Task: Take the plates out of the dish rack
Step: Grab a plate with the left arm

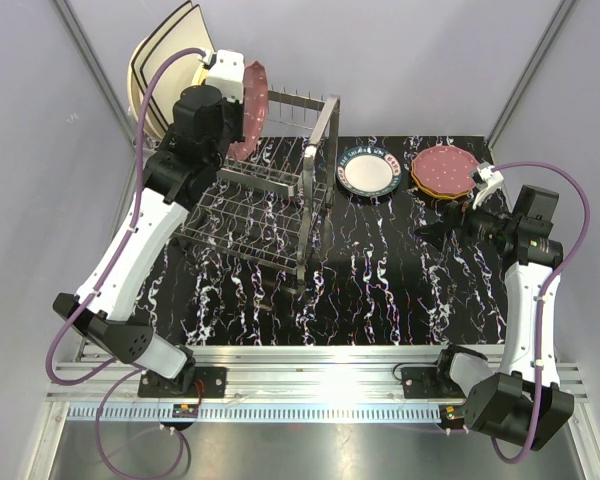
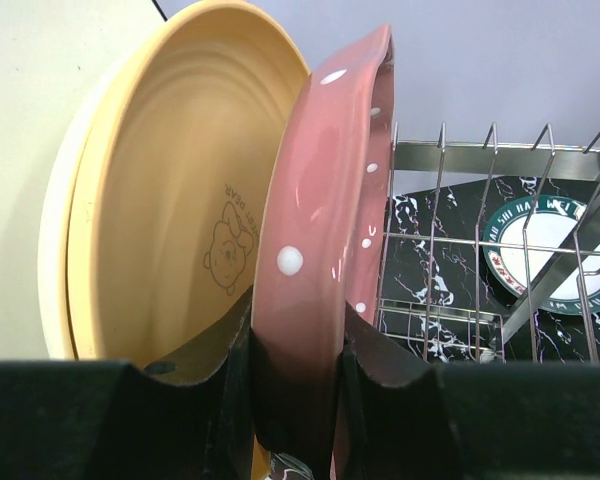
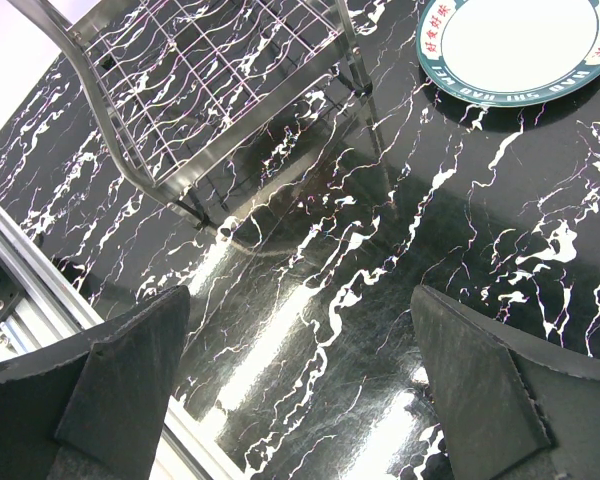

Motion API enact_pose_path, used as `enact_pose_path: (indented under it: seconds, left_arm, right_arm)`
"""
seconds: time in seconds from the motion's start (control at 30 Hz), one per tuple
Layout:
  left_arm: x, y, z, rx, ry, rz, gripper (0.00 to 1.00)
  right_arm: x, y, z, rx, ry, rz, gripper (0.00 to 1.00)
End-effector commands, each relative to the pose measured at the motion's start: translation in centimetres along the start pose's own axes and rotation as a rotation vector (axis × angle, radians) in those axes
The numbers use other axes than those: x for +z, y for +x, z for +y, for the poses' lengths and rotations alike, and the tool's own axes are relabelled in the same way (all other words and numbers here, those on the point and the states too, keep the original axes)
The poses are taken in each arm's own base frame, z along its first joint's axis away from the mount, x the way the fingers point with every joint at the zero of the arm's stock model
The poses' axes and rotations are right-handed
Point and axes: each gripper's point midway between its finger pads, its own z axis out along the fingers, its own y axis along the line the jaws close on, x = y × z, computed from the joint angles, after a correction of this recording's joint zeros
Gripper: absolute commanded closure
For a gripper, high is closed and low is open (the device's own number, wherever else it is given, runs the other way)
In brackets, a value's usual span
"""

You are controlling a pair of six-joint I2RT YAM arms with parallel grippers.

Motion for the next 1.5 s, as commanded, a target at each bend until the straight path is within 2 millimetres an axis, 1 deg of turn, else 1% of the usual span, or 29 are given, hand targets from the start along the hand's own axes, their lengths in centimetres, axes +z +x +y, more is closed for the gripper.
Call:
enact_pose_path:
  seconds: [0.0, 0.13, 0.3, 0.5, 0.83, 0.93, 0.97, 1.17, 1.2, 1.27, 1.47]
  left_arm:
    - [-2.3, -7.4, 3.7, -0.040, -0.107, -0.235, 1.00]
    - [-3.1, -9.3, 4.3, -0.057, -0.116, -0.292, 1.00]
    - [-3.9, -11.2, 4.8, -0.074, -0.126, -0.343, 1.00]
    - [-4.6, -12.8, 5.3, -0.080, -0.129, -0.384, 1.00]
    - [-5.2, -13.6, 4.9, -0.094, -0.091, -0.407, 1.00]
    - [-6.0, -14.3, 4.5, -0.142, -0.049, -0.426, 1.00]
    - [-6.1, -14.4, 4.1, -0.163, -0.022, -0.425, 1.00]
    - [-8.8, -17.2, 3.8, -0.270, 0.059, -0.498, 1.00]
    - [-9.1, -17.5, 3.8, -0.270, 0.069, -0.507, 1.00]
    - [-10.0, -18.1, 3.5, -0.329, 0.111, -0.518, 1.00]
    - [-11.8, -19.1, 2.0, -0.441, 0.239, -0.532, 1.00]
  right_arm:
    - [-0.2, -0.5, 0.7, -0.039, -0.017, -0.014, 0.00]
    - [-0.2, -0.5, 0.7, -0.041, -0.017, -0.014, 0.00]
    - [-0.3, -0.5, 0.7, -0.046, -0.014, -0.013, 0.00]
    - [-0.3, -0.5, 0.7, -0.046, -0.016, -0.014, 0.00]
    - [-0.2, -0.4, 0.6, -0.039, -0.015, -0.010, 0.00]
    - [-0.2, -0.4, 0.6, -0.040, -0.014, -0.011, 0.00]
    - [-0.2, -0.4, 0.6, -0.040, -0.014, -0.011, 0.00]
    - [-0.2, -0.3, 0.6, -0.038, -0.015, -0.009, 0.00]
    - [-0.2, -0.3, 0.6, -0.038, -0.015, -0.009, 0.00]
    - [-0.2, -0.3, 0.6, -0.038, -0.015, -0.009, 0.00]
    - [-0.1, -0.3, 0.5, -0.036, -0.014, -0.008, 0.00]
